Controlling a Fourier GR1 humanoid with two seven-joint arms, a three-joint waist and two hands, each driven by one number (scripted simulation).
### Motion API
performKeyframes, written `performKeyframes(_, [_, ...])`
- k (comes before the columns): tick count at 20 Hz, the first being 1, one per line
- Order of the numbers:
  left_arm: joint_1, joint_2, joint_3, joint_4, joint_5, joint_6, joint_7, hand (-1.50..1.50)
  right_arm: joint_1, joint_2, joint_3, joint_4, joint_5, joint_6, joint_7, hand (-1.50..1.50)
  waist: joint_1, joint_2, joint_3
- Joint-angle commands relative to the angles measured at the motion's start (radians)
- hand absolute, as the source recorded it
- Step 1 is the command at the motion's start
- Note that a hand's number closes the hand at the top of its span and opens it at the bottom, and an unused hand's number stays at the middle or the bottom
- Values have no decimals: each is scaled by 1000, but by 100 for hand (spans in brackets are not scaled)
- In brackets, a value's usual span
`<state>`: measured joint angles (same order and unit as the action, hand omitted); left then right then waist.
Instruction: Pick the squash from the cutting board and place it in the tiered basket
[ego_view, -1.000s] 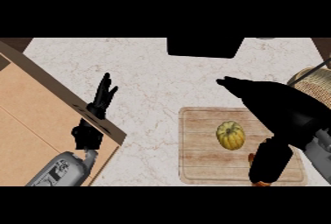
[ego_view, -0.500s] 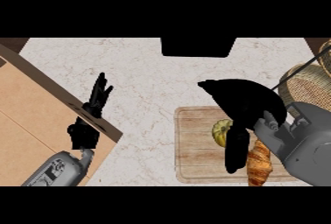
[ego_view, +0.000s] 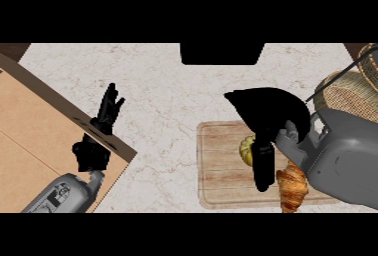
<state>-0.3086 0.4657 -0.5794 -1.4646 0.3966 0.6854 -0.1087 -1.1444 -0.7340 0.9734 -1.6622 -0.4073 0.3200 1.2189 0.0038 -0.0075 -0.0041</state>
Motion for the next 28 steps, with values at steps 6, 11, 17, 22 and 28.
performKeyframes(6, [26, 22, 16, -3, 15, -54, -8, 0, -40, 38, 113, 6, 40, 73, 144, -150, -2, 3, 2])
performKeyframes(11, [20, -18, -11, 25, 0, -31, -16, 0, -34, 39, 170, 17, 86, 69, 97, -150, -12, 4, 3])
performKeyframes(17, [-14, 19, 14, -1, 22, -32, 29, 0, -65, 52, 176, 83, 94, 49, 147, -150, -10, 1, 3])
performKeyframes(22, [30, 32, 17, -9, 28, -50, -15, 0, -28, -10, 158, 113, 95, 76, 86, -150, -7, 3, 3])
performKeyframes(28, [42, 13, -4, -26, 14, -22, -12, 0, 33, -34, 120, 40, 85, 58, 99, -150, -12, 1, 3])
